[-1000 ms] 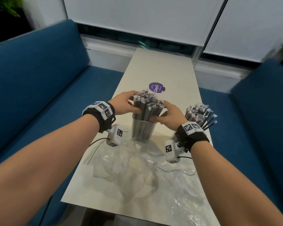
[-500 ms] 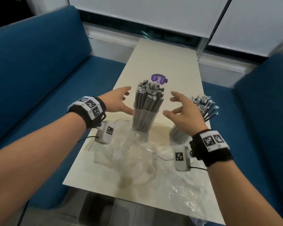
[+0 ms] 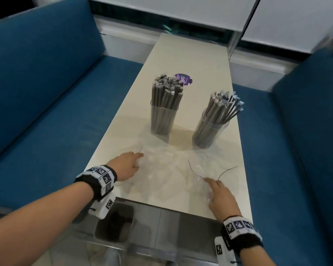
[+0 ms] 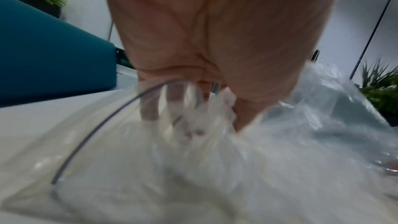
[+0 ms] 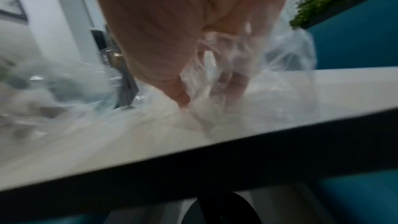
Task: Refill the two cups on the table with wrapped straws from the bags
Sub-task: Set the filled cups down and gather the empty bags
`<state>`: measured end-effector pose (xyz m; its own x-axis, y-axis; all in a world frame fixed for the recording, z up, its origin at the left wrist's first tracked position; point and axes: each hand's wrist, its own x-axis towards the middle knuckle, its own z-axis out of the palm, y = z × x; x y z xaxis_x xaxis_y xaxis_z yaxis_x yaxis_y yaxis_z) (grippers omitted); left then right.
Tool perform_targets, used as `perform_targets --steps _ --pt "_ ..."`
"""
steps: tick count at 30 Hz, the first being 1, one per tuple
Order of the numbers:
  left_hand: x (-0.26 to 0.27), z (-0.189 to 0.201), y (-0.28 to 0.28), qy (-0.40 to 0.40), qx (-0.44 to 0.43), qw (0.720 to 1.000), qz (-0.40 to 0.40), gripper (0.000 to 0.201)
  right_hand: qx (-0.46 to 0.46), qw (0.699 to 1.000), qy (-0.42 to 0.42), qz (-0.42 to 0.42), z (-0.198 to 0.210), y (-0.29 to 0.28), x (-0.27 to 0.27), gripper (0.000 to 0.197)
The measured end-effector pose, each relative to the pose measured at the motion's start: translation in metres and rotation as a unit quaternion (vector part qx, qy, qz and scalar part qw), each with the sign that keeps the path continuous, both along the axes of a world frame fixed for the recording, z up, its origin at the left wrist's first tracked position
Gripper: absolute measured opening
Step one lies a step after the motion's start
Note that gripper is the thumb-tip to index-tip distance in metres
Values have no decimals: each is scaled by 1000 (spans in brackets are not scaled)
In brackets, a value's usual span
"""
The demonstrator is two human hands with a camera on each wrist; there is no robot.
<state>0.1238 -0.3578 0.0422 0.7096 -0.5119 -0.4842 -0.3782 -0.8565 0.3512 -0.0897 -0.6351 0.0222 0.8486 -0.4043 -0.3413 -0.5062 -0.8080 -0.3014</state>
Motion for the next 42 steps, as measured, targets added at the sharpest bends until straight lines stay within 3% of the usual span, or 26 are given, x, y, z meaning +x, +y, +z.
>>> perform_targets --steps 3,7,9,12,14,16,18,21,23,25,28,30,32,33,34,36,38,40,42 --pt "-16 13 0 -1 -72 996 52 60 88 990 -91 -62 16 -1 2 47" --pt "-55 36 -17 69 -187 970 138 49 142 966 -215 12 45 31 13 29" --pt "-83 45 -30 140 -291 931 172 52 198 946 -252 54 52 52 20 26" --pt "-122 47 -47 221 -439 830 263 71 293 909 -280 101 60 83 22 41" --pt "-140 46 -52 211 -489 780 329 51 364 889 -260 99 62 92 19 44" --pt "-148 44 -49 188 -494 761 376 40 360 896 -215 145 62 92 13 29" --pt "-154 42 -40 164 -498 751 401 47 350 899 -175 198 60 86 2 20" --pt "-157 45 -26 145 -538 706 437 53 329 880 -211 270 62 67 -21 57" --pt "-159 48 -17 129 -561 667 473 42 285 856 -266 338 63 55 -32 75" --pt "-164 48 -10 114 -564 651 495 27 235 844 -267 401 60 54 -37 83" --pt "-188 52 -11 96 -540 678 489 15 234 830 -284 420 49 69 -23 59" --pt "-206 49 -6 111 -557 666 484 17 263 817 -322 399 41 81 -9 34" --pt "-221 47 9 159 -584 649 460 25 317 840 -293 328 29 95 0 20" --pt "-228 46 21 185 -586 656 438 26 343 857 -251 293 22 104 3 21" --pt "-235 44 33 197 -568 686 410 31 374 864 -209 265 13 114 3 25" --pt "-250 36 55 166 -472 790 354 46 418 867 -144 229 -6 132 0 38" --pt "-262 20 74 133 -372 859 327 42 447 859 -75 239 -20 143 -11 56" --pt "-267 1 90 122 -307 887 324 36 463 841 7 278 -32 143 -30 71" --pt "-266 -23 105 118 -268 893 341 30 422 846 81 316 -50 126 -52 67"
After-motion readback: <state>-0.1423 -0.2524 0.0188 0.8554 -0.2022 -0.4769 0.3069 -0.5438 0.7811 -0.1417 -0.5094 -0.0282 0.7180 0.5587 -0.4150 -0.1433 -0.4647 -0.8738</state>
